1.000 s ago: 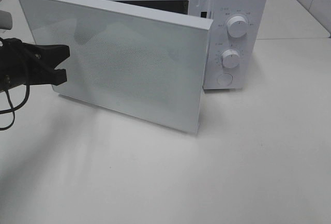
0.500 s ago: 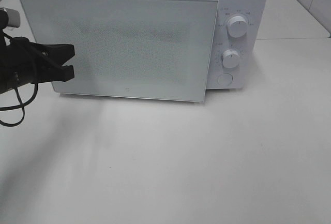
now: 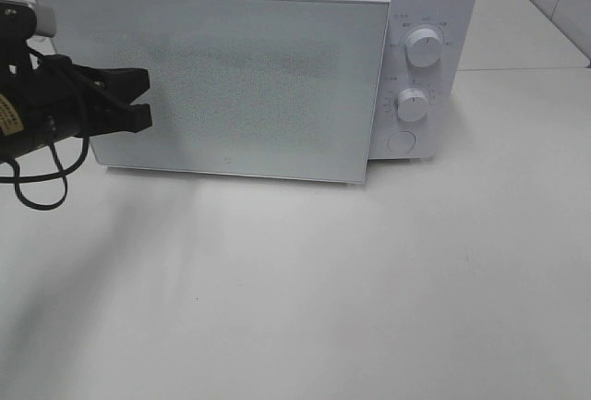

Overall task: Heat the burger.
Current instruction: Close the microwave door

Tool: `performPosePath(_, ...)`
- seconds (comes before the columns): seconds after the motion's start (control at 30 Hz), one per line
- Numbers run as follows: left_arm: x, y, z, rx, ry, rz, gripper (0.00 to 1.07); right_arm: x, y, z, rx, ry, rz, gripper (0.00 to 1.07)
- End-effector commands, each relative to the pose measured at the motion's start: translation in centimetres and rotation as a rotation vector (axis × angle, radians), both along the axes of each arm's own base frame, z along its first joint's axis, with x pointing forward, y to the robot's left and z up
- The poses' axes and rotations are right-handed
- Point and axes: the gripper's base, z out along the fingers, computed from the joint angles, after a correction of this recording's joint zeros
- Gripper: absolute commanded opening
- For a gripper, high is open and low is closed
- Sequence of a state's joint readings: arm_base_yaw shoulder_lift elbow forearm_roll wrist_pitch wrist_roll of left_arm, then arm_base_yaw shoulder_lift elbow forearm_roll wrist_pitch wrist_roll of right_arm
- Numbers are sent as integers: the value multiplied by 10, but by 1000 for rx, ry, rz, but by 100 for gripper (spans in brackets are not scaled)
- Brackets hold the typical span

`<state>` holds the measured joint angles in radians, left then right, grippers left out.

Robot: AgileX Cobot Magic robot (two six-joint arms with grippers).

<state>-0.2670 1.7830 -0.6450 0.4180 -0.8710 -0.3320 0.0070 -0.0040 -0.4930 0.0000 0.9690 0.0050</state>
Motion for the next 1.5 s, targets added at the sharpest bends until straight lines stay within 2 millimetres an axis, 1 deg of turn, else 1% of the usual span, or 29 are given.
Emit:
performPosePath(0.03,4,-18,1,-5,11,-21,0,-4,0,0,-4,-36,-5,77)
performPosePath(0.07,4,-18,1,-5,11,-21,0,-4,0,0,-4,-36,-5,77)
performPosePath(0.13,8,-27,1,-13,18,-22,0,-4,0,0,-4,-36,-5,77)
performPosePath(0.17,8,-27,1,-13,18,-22,0,-4,0,0,-4,-36,-5,77)
performPosePath(0.2,9,-33,2,-23,13,-27,0,-4,0,0,-4,-36,-5,77)
performPosePath(0.27,10,-36,4,-29,8,-30,0,-4,0,0,-4,-36,-5,77)
performPosePath(0.3,12,-43,5,-36,3,-37,0,-4,0,0,-4,-36,-5,77)
performPosePath(0.37,13,-45,5,-40,3,-39,0,-4,0,0,-4,-36,-5,77)
performPosePath(0.4,16,-51,5,-44,6,-41,0,-4,0,0,-4,-36,-5,77)
performPosePath(0.43,16,-51,5,-44,6,-41,0,-4,0,0,-4,-36,-5,77)
performPosePath(0.47,18,-58,4,-39,23,-39,0,-4,0,0,-4,-36,-5,77)
performPosePath(0.53,20,-61,5,-33,29,-39,0,-4,0,0,-4,-36,-5,77)
performPosePath(0.57,23,-67,5,-30,35,-45,0,-4,0,0,-4,-36,-5,77)
performPosePath(0.6,23,-67,5,-30,35,-45,0,-4,0,0,-4,-36,-5,77)
performPosePath(0.63,26,-73,7,-35,30,-49,0,-4,0,0,-4,-36,-5,77)
performPosePath(0.87,35,-83,12,-43,18,-52,0,-4,0,0,-4,-36,-5,77)
performPosePath(1.17,55,-92,17,-44,14,-36,0,-4,0,0,-4,-36,-5,77)
performPosePath(1.27,56,-93,18,-46,11,-37,0,-4,0,0,-4,-36,-5,77)
performPosePath(1.33,58,-100,20,-54,3,-47,0,-4,0,0,-4,-36,-5,77)
performPosePath(1.37,58,-100,20,-54,3,-47,0,-4,0,0,-4,-36,-5,77)
performPosePath(1.43,61,-112,19,-52,7,-66,0,-4,0,0,-4,-36,-5,77)
performPosePath(1.5,61,-115,19,-47,11,-70,0,-4,0,0,-4,-36,-5,77)
